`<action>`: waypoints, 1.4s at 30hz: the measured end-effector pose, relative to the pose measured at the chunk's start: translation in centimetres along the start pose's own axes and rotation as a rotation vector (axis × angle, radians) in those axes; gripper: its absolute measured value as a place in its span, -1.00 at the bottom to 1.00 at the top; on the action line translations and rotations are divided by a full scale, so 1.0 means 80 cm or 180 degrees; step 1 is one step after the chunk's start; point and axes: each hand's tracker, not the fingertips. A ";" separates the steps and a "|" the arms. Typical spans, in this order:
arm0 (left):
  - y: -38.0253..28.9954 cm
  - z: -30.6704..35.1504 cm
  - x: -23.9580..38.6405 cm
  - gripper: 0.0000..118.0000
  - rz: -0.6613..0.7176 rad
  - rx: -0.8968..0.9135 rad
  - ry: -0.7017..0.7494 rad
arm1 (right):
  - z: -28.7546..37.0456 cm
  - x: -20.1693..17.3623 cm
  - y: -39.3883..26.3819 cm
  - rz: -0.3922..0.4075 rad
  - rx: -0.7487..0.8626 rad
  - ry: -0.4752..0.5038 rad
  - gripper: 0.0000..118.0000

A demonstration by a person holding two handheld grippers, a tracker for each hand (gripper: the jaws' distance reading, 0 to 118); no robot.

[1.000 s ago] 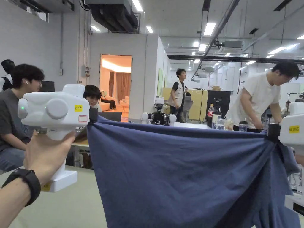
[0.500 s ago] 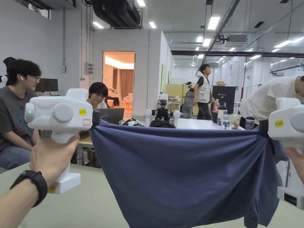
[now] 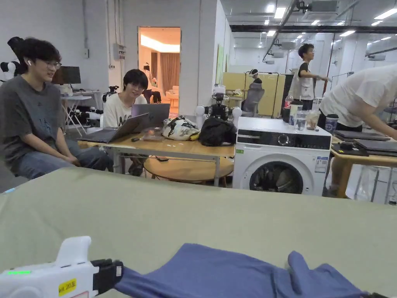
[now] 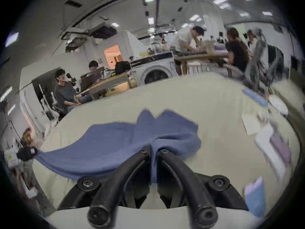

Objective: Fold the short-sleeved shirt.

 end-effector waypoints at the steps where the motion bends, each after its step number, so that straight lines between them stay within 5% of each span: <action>1: -0.021 0.016 -0.002 -1.00 0.0013 -0.0045 -0.0015 | 0.020 -0.001 -0.030 -0.0093 0.0006 -0.0112 -0.96; 9: -0.133 0.098 -0.039 -1.00 0.0453 -0.0310 0.0166 | 0.104 0.021 -0.156 -0.0217 -0.0245 -0.0223 -0.96; 12: -0.155 0.103 -0.037 -1.00 0.0275 -0.0468 0.0304 | 0.111 0.022 -0.180 -0.0143 -0.0312 -0.0235 -0.95; 14: -0.165 0.095 -0.036 -0.98 0.0188 -0.0685 0.0310 | 0.110 0.021 -0.191 -0.0071 -0.0348 -0.0293 -0.55; 15: -0.168 0.091 -0.036 -0.81 0.0164 -0.0766 0.0358 | 0.109 0.022 -0.193 -0.0057 -0.0381 -0.0357 -0.18; 16: -0.173 0.091 -0.031 -0.36 0.0039 -0.0709 0.0442 | 0.108 0.025 -0.194 -0.0030 -0.0436 -0.0400 0.25; 17: -0.174 0.091 -0.024 -0.04 -0.0205 -0.0656 0.0565 | 0.110 0.028 -0.197 -0.0043 -0.0432 -0.0387 0.33; 20: -0.167 0.100 0.006 0.06 -0.0557 -0.0449 0.0663 | 0.131 0.030 -0.191 -0.0020 -0.0150 -0.0255 0.32; 29: -0.081 0.089 0.100 0.06 -0.0815 0.0335 0.0195 | 0.149 -0.046 -0.117 0.0764 0.0681 -0.0055 0.33; 31: -0.066 0.083 0.117 -0.12 -0.0792 0.0392 0.0199 | 0.146 -0.064 -0.100 0.0873 0.0669 -0.0011 0.21; 34: -0.047 0.084 0.135 -0.84 -0.0722 0.0699 0.0133 | 0.144 -0.083 -0.078 0.0967 0.0783 0.0026 -0.58; 36: -0.039 0.084 0.143 -1.00 -0.0749 0.0710 0.0105 | 0.139 -0.095 -0.068 0.1026 0.0821 -0.0005 -0.96; 42: -0.035 0.087 0.148 -1.00 -0.0805 0.0656 0.0028 | 0.127 -0.111 -0.055 0.1106 0.0796 0.0044 -1.00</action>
